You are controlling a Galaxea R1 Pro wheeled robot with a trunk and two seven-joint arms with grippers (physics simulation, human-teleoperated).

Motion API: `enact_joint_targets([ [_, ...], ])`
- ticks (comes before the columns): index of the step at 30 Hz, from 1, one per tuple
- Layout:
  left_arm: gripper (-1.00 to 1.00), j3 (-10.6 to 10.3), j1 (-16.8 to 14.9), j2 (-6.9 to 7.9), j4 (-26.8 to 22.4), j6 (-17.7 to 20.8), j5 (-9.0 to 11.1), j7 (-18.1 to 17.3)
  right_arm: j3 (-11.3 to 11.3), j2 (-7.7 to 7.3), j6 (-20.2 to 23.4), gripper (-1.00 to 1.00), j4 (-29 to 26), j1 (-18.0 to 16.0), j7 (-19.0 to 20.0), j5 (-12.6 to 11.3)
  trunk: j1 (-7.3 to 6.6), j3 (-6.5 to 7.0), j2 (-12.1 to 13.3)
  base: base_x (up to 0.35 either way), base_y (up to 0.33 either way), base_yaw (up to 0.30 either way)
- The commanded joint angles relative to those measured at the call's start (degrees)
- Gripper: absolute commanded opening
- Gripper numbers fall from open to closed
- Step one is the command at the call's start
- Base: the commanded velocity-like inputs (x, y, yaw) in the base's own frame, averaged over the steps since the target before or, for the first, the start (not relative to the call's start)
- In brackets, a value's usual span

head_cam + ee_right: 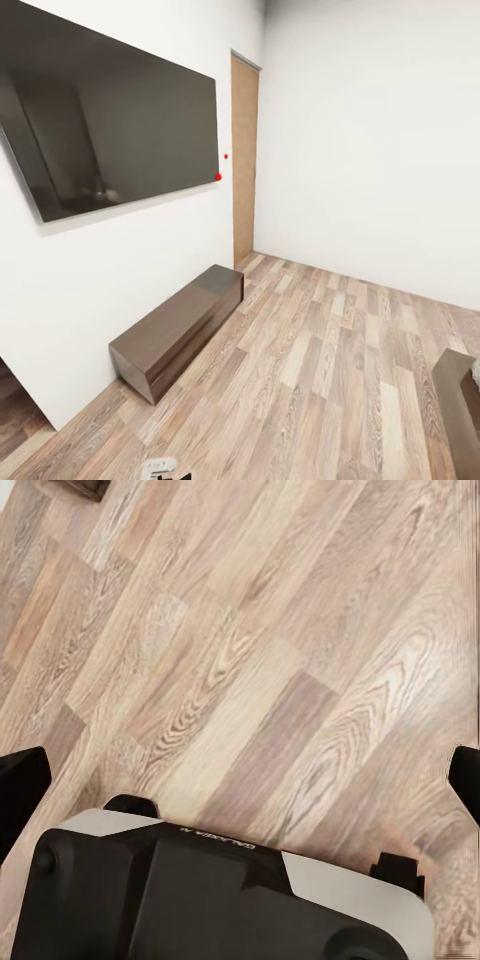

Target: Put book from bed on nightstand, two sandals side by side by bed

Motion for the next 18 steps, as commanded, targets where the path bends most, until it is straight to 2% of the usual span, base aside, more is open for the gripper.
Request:
enact_joint_targets([
  [1, 1.0, 0.31, -0.04, 0.02, 0.06, -0.17, -0.17, -0.22, 0.11, -0.01, -0.27, 1.0, 0.26, -0.12, 0.27, -0.41, 0.03, -0.11, -0.1, 0.001, 0.0, -0.254],
  [18, 1.0, 0.31, -0.04, 0.02, 0.06, -0.17, -0.17, -0.22, 0.11, -0.02, -0.27, 1.0, 0.25, -0.12, 0.23, -0.45, 0.03, -0.11, -0.1, 0.0, 0.0, -0.245],
])
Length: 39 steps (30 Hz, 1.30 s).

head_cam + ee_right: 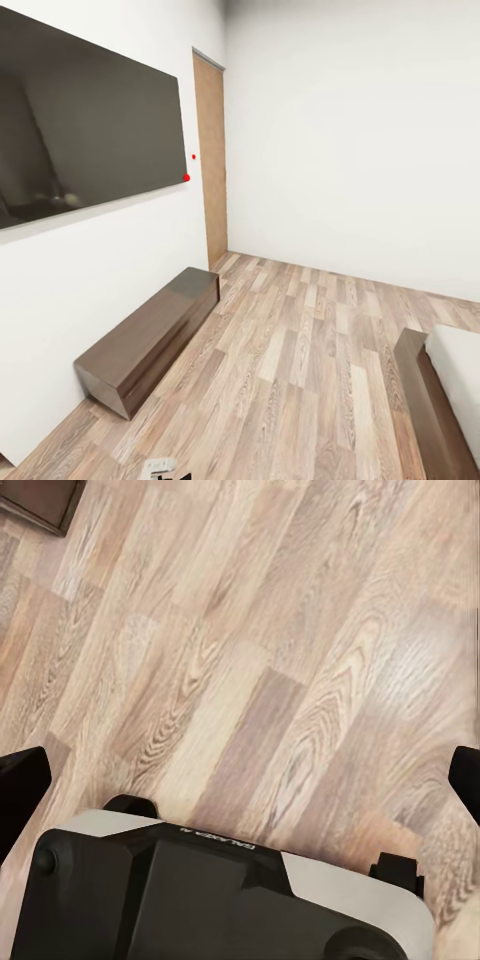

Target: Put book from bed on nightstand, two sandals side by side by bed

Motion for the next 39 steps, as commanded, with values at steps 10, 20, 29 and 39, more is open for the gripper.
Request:
enact_joint_targets([
  [10, 1.0, 0.3, -0.05, 0.02, 0.06, -0.17, -0.17, -0.22, 0.11, 0.01, -0.27, 1.0, 0.27, -0.12, 0.26, -0.45, 0.03, -0.11, -0.1, 0.0, 0.0, -0.235],
  [20, 1.0, 0.3, -0.05, 0.02, 0.06, -0.17, -0.17, -0.22, 0.11, -0.01, -0.27, 1.0, 0.27, -0.12, 0.24, -0.45, 0.03, -0.11, -0.1, 0.0, 0.0, -0.232],
  [29, 1.0, 0.3, -0.05, 0.02, 0.06, -0.17, -0.17, -0.22, 0.11, 0.0, -0.27, 1.0, 0.27, -0.12, 0.23, -0.45, 0.03, -0.11, -0.1, 0.0, 0.0, -0.23],
  [39, 1.0, 0.3, -0.05, 0.02, 0.06, -0.17, -0.17, -0.22, 0.11, 0.0, -0.27, 1.0, 0.27, -0.12, 0.24, -0.45, 0.03, -0.11, -0.1, 0.0, 0.0, -0.229],
])
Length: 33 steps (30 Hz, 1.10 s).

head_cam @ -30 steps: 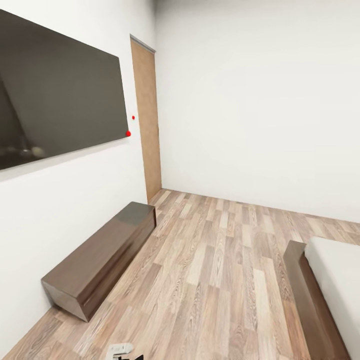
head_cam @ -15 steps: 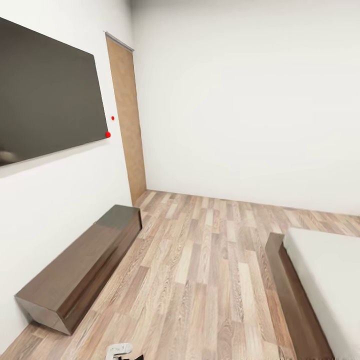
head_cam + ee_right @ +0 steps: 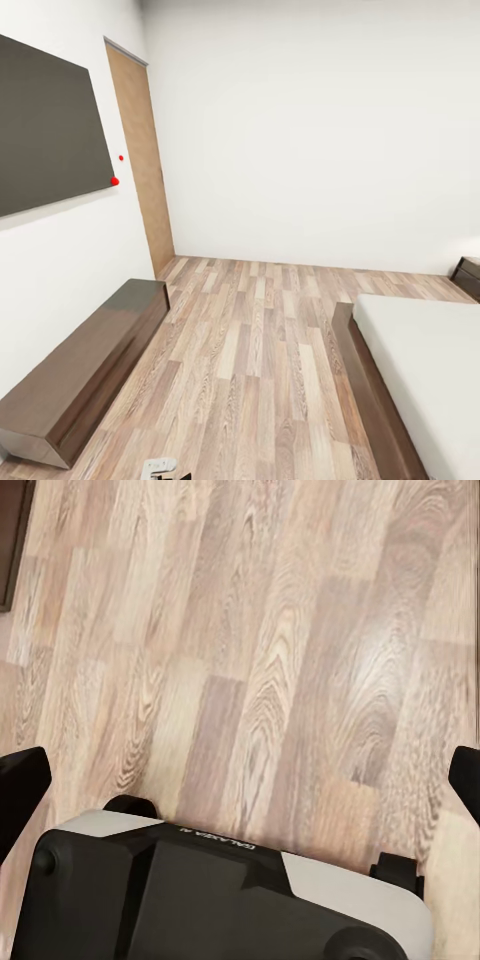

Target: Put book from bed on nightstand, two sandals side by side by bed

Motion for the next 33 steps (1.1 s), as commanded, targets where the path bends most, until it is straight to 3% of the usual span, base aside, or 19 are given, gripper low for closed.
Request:
enact_joint_targets([
  [1, 1.0, 0.3, -0.05, 0.02, 0.06, -0.17, -0.17, -0.22, 0.11, 0.01, -0.27, 1.0, 0.26, -0.12, 0.26, -0.41, 0.03, -0.11, -0.1, 0.0, 0.0, -0.229],
  [19, 1.0, 0.3, -0.05, 0.02, 0.06, -0.17, -0.17, -0.22, 0.11, -0.01, -0.27, 1.0, 0.25, -0.12, 0.24, -0.41, 0.03, -0.11, -0.1, 0.0, 0.0, -0.212],
  [33, 1.0, 0.3, -0.05, 0.01, 0.06, -0.17, -0.17, -0.22, 0.11, 0.02, -0.27, 1.0, 0.26, -0.12, 0.24, -0.49, 0.03, -0.11, -0.1, 0.0, 0.0, -0.023],
])
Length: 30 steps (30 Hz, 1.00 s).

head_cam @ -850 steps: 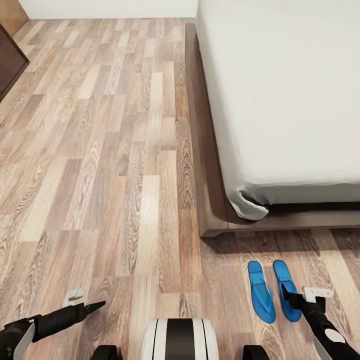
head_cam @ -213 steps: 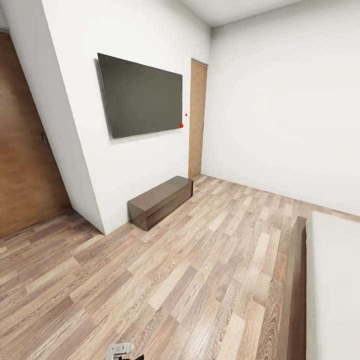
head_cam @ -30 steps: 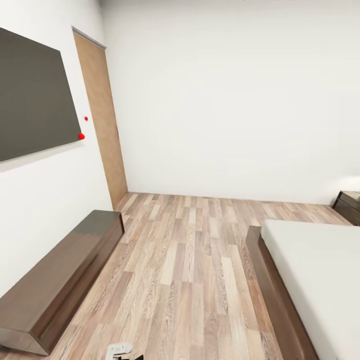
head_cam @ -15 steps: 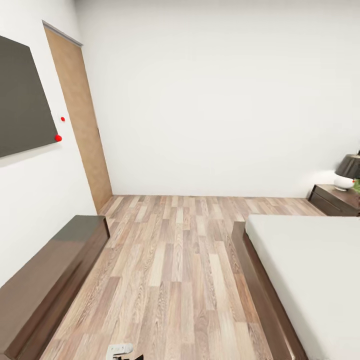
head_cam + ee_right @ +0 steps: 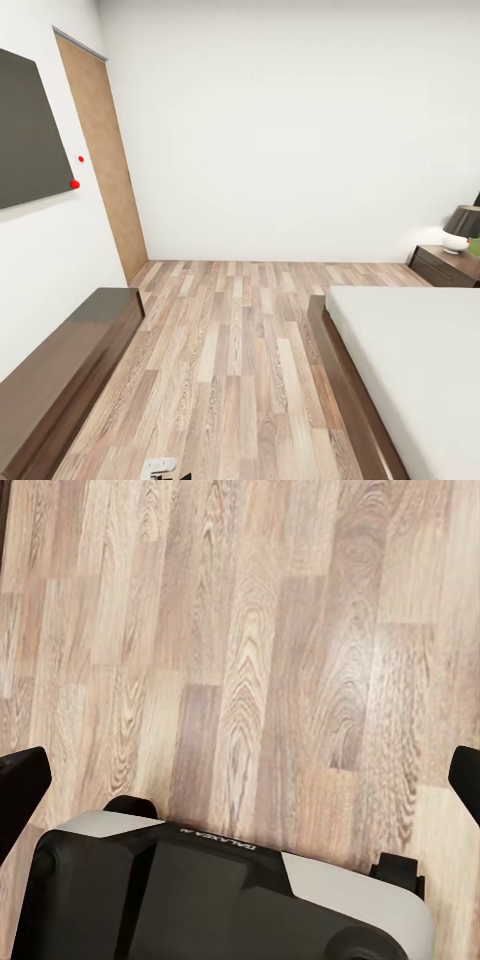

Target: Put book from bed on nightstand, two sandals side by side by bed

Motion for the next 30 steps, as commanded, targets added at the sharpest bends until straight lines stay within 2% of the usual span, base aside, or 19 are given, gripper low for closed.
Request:
enact_joint_targets([
  [1, 1.0, 0.31, -0.06, 0.02, 0.08, -0.17, -0.17, -0.21, 0.11, 0.01, -0.29, 1.0, 0.26, -0.11, 0.27, -0.42, 0.02, -0.12, -0.1, 0.0, 0.0, 0.0],
  [16, 1.0, 0.31, -0.06, 0.02, 0.08, -0.17, -0.17, -0.21, 0.11, 0.03, -0.29, 1.0, 0.26, -0.11, 0.27, -0.42, 0.02, -0.35, -0.1, 0.017, 0.0, 0.0],
  [30, 1.0, 0.31, -0.06, 0.03, 0.08, -0.17, -0.17, -0.21, 0.11, -0.01, -0.29, 1.0, 0.26, -0.11, 0.27, -0.42, 0.02, -0.35, -0.1, 0.303, 0.0, 0.0],
])
